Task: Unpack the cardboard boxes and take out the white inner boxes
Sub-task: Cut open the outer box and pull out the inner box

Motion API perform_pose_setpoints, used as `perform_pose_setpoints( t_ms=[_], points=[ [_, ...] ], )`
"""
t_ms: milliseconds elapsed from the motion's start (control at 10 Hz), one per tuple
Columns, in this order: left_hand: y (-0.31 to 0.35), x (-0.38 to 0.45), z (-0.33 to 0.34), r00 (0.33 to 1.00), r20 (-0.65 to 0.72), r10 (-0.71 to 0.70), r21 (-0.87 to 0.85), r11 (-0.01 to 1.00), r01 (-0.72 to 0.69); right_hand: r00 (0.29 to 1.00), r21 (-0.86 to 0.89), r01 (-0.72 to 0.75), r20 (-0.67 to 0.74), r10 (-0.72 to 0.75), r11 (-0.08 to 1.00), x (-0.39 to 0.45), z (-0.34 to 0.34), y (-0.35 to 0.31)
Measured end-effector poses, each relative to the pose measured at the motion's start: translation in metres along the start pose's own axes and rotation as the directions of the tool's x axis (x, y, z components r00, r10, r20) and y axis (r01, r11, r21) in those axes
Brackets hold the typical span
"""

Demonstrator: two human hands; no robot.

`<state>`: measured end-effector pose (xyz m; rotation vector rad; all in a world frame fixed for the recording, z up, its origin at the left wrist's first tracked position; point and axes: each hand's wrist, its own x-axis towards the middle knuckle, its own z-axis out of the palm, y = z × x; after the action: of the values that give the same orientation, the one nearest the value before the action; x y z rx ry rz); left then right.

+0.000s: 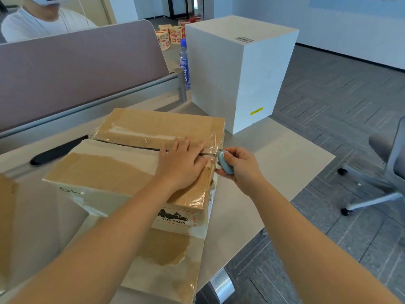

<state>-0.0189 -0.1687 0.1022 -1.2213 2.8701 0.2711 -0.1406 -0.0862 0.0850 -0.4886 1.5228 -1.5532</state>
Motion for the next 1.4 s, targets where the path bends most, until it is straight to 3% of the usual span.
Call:
perform_pose_setpoints(
  t_ms=[200,800,1100,1400],
  points=[
    [0.001,0.002,0.002,1.000,-0.006,-0.012,0.012,1.000,0.012,0.996,-0.135,0.063,0.071,-0.053,0.989,-0.005,-0.003,0.000],
    [-0.003,0.004,-0.001,1.000,0.027,-0.004,0.006,1.000,0.004,0.986,-0.103,0.024,0.164,-0.007,0.994,-0.018,-0.002,0.004],
    [-0.004,0.005,0.000,0.999,0.043,-0.001,0.007,1.000,0.000,0.983,-0.188,0.127,0.155,-0.098,0.974,-0.029,0.003,0.010],
    [-0.011,0.003,-0.002,0.999,0.042,0.024,-0.006,1.000,-0.024,0.980,-0.172,0.114,0.182,-0.082,0.979,-0.031,0.006,0.010]
  ],
)
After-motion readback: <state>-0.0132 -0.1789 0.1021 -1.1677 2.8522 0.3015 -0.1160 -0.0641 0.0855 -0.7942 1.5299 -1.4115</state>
